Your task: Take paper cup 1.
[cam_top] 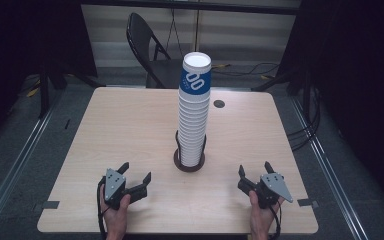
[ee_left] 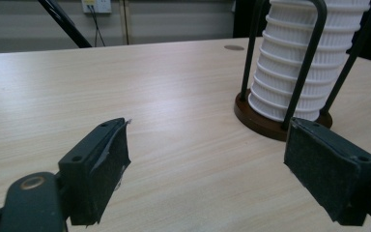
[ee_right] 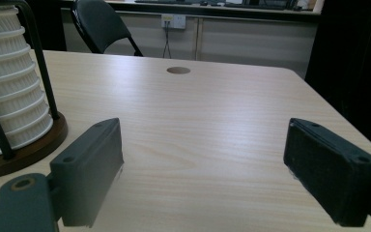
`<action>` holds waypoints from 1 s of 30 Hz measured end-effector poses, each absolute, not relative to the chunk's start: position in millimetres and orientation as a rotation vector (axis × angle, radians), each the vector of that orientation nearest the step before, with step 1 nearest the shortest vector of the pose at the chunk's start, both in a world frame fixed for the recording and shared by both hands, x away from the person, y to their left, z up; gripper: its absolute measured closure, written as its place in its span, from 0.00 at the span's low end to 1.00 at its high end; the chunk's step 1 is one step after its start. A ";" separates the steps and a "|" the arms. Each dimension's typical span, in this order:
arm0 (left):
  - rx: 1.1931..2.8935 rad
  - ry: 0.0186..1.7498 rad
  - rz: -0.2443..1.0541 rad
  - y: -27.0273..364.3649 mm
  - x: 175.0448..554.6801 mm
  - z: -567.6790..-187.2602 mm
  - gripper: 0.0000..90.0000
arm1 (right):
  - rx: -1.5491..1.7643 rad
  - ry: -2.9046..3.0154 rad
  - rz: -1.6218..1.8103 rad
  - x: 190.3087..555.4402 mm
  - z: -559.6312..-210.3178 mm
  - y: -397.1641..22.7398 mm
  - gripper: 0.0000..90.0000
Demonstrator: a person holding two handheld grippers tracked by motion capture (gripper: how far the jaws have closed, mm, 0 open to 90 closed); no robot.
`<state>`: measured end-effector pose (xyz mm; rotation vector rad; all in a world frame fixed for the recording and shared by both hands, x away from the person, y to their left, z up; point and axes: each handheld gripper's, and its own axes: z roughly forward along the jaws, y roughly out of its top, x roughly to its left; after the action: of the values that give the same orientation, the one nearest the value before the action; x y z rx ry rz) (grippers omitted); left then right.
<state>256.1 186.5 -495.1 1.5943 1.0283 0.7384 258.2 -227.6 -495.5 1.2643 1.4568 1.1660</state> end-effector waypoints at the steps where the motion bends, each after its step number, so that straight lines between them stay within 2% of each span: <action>1: 1.594 1.028 0.738 186.5 256.1 -495.1 0.18 | 1.264 1.457 1.166 258.2 -495.5 -227.6 0.15; 15: 1.577 1.034 0.739 187.4 255.5 -495.2 0.18 | 1.302 1.567 1.227 263.6 -492.4 -227.1 0.18; 30: 1.568 1.012 0.745 188.2 253.4 -495.5 0.18 | 1.176 1.689 1.400 264.0 -445.2 -203.4 0.25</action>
<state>253.4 188.2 -495.5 1.5684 1.0119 0.7451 264.0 -203.4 -445.2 1.1757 1.6893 1.4003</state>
